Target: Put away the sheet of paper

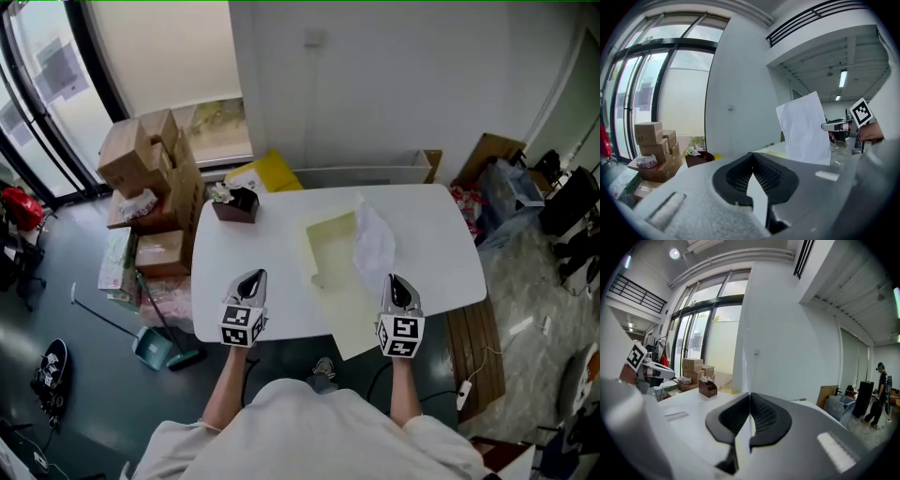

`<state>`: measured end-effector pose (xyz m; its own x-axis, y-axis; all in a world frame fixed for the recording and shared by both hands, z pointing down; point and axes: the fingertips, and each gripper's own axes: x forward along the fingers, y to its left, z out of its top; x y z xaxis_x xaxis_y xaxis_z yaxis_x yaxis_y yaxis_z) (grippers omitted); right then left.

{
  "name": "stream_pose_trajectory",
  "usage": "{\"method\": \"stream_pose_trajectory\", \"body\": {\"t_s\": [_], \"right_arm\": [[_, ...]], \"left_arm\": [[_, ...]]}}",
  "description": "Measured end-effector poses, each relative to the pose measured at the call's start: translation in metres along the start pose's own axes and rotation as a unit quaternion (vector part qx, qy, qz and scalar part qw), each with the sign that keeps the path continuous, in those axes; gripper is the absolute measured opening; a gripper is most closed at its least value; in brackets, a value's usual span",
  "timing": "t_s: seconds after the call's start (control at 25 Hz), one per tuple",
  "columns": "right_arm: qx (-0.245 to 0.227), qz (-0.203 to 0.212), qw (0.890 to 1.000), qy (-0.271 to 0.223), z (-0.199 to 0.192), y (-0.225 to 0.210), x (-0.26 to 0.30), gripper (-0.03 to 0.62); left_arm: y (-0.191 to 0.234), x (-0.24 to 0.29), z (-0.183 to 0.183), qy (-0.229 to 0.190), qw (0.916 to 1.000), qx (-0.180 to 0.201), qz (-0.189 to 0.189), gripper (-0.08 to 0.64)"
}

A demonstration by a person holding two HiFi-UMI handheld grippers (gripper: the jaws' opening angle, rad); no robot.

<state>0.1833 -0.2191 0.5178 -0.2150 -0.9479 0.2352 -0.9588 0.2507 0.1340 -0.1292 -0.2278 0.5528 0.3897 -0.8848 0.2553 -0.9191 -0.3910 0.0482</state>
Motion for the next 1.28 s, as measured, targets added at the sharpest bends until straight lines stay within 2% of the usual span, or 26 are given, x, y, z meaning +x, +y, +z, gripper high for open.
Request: {"method": "stream_pose_trajectory", "body": {"t_s": [0.44,0.68,0.88,1.28], "right_arm": [[0.004,0.07,0.997,-0.024,0.017,-0.02,0.067,0.002],[0.014,0.086,0.996,-0.03,0.017,-0.02,0.08,0.002],[0.019,0.086,0.996,-0.027,0.011,-0.015,0.078,0.002],[0.016,0.051,0.999,-0.007,0.006,0.01,0.061,0.002]], "left_arm": [[-0.001,0.031,0.005,0.011,0.9978,-0.009,0.065,0.005],[0.001,0.033,0.005,0.021,0.9966,-0.004,0.079,0.005],[0.0,0.038,-0.002,0.027,0.997,-0.003,0.072,0.005],[0.004,0.05,-0.021,0.033,0.9992,-0.017,0.013,0.005]]}}
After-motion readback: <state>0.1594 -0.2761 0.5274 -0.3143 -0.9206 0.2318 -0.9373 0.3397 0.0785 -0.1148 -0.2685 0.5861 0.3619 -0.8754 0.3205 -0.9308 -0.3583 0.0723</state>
